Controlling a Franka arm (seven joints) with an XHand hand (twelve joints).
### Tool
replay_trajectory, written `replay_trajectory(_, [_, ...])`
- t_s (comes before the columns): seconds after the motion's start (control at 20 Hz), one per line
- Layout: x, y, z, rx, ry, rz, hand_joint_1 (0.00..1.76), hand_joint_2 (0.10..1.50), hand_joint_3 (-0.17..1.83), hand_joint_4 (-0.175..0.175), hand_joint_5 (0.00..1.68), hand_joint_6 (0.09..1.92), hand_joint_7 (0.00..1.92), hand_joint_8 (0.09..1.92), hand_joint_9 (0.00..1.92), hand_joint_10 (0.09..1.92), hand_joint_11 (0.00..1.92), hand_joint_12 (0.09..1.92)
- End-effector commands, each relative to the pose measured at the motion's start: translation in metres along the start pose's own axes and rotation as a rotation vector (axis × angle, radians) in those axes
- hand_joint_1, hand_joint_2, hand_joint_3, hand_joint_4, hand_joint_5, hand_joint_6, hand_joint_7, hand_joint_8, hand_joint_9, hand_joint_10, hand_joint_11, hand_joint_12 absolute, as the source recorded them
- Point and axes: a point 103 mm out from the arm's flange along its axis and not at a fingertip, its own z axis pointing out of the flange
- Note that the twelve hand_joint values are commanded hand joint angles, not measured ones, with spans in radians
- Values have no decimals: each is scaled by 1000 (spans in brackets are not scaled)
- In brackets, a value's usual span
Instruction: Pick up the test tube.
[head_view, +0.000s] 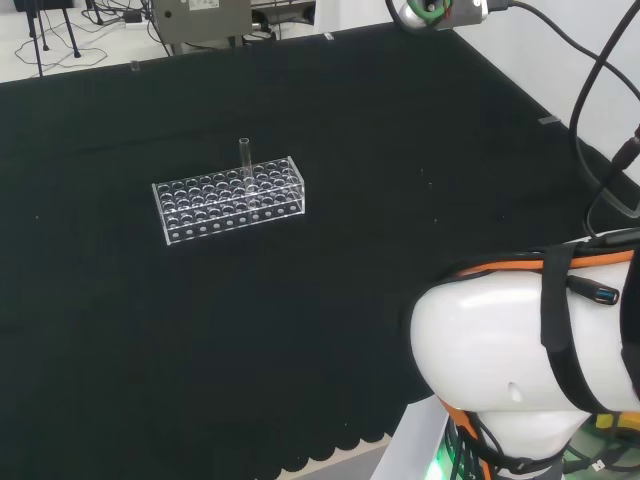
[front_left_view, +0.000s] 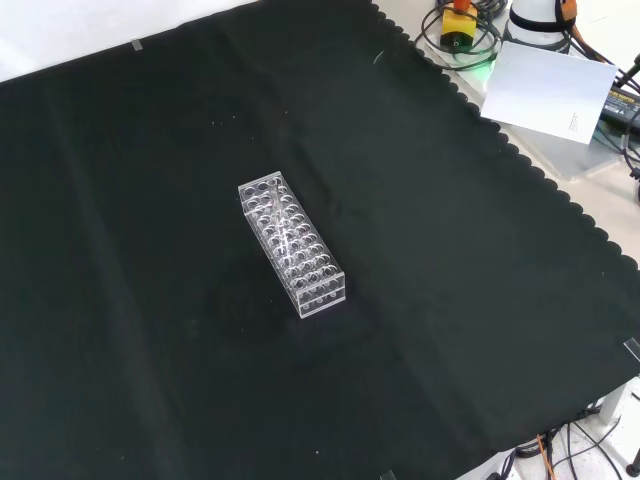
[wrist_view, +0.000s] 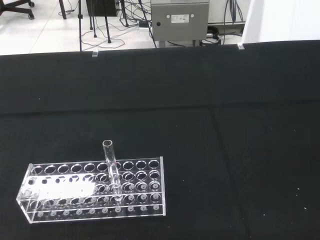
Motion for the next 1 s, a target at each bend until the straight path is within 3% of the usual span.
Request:
replay_trajectory(0.05, [3,2,0,-11,-12,-4,755,695,660,-101,129,274,5,728,0,750,0,1279])
replay_trajectory(0.55, [26,27,12,10,32,-66,755,719,614,-101,174,162,0,750,0,767,0,1309])
replay_trajectory(1.0, [39,84,37,80,76,-221,770,715,616,-106,222,88,9,845,0,923,0,1404])
